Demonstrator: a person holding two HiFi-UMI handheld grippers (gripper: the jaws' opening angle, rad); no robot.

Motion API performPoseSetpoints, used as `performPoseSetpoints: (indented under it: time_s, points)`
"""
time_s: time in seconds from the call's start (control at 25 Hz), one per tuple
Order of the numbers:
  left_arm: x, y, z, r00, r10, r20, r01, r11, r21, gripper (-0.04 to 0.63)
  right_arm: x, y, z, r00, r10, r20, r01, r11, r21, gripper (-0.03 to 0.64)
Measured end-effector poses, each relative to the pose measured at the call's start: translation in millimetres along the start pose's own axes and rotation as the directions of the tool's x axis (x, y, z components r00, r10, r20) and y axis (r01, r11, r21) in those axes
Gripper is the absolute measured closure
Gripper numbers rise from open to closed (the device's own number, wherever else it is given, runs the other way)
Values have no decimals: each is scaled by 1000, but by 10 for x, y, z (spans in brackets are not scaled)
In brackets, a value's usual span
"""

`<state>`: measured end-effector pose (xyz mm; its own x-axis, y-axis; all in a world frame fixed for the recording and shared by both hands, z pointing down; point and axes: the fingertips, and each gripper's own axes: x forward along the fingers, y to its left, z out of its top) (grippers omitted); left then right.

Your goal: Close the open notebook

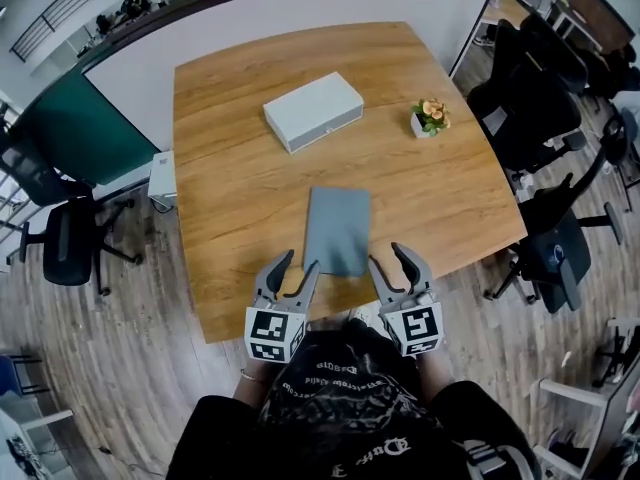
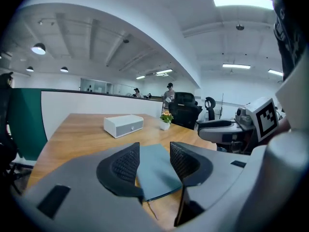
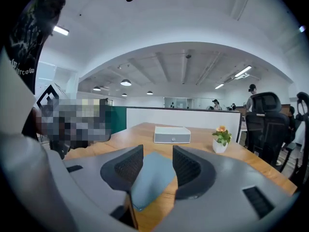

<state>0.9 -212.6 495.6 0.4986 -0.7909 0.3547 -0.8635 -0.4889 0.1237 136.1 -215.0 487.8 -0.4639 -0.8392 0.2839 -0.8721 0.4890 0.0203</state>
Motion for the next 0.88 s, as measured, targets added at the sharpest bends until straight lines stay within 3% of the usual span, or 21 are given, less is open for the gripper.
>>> performPoseSetpoints:
  time_s: [0.12,0.2,0.52,0.68,0.8,0.88]
  points:
    - [-163,181,114,995,77,62,-78,997,16,390,47,8,168,998,14,56,-12,999,-41,436]
    - [-231,270,122,992,107,73,-108,994,11,390,62,-4,180,999,15,40,-12,999,-51,436]
    - [-286,360,131,987,135,84,-134,991,-13,442,24,-119,166,999,-8,39,12,996,-93,440]
    - [-277,350,183,978,168,124,-165,986,-39,534,-30,-154,126,999,-28,24,31,994,-105,530]
    - [-267,313,223,971,186,149,-179,982,-62,563,-79,-190,72,999,-34,16,35,993,-115,609]
    - [-237,254,222,975,166,147,-159,986,-59,572,-102,-211,86,999,-25,34,29,991,-132,609]
